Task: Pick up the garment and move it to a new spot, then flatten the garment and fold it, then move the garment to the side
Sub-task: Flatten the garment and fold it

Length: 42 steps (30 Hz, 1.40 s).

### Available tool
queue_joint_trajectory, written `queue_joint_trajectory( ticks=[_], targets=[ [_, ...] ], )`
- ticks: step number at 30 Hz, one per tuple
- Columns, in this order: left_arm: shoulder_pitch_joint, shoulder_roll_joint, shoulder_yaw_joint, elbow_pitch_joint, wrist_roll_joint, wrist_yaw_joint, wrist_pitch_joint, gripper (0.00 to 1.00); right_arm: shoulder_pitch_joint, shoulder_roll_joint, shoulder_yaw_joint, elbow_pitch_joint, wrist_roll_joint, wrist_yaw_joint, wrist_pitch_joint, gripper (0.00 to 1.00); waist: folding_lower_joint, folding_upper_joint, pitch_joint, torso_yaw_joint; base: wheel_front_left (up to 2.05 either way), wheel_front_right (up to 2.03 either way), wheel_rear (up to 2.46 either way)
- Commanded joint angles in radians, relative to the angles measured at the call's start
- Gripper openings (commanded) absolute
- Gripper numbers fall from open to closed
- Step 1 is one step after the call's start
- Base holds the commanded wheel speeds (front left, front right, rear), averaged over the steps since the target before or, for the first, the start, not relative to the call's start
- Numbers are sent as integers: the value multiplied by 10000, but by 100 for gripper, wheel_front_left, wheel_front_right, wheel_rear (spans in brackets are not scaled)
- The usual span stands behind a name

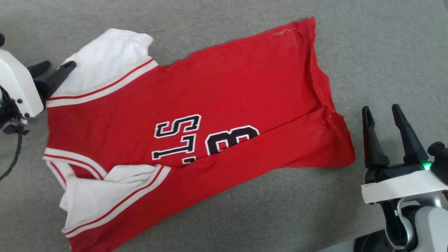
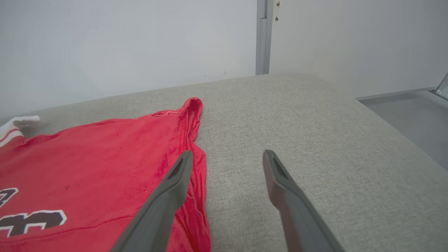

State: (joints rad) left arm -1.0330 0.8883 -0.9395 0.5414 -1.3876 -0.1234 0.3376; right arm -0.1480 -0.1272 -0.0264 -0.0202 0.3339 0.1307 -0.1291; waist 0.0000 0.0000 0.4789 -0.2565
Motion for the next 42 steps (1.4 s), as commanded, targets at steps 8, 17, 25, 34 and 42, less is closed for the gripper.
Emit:
queue_joint_trajectory(
  ticks=[8, 17, 25, 34, 42],
  targets=[
    [-633, -251, -445, -73, -637, -74, 2157, 10, -350, 36, 199, 277, 95, 0, -192, 100, 0, 0, 344, -176, 0, 0, 0],
    [-1192, -475, -514, -509, -422, -79, 2026, 0, -1727, -825, 911, 577, -94, -2, 1259, 100, 0, 0, 622, 166, 0, 0, 0],
    [-1230, -749, -698, -1000, -338, -69, 1321, 0, -4634, -2045, 1906, 1931, 720, -2, 4613, 100, 0, 0, 771, 698, 0, 0, 0],
    [-1651, -1322, -1019, -1458, -343, -70, 858, 0, -7685, -2679, 2541, 4220, 1391, -2, 7582, 100, 0, 0, 1093, 1561, 0, 0, 0],
    [-1725, -1637, -1233, -1571, -560, -71, 134, 0, -8094, -3063, 3689, 5062, 1874, 4, 9359, 5, 0, 0, 1047, 2162, 0, 0, 0]
  ],
)
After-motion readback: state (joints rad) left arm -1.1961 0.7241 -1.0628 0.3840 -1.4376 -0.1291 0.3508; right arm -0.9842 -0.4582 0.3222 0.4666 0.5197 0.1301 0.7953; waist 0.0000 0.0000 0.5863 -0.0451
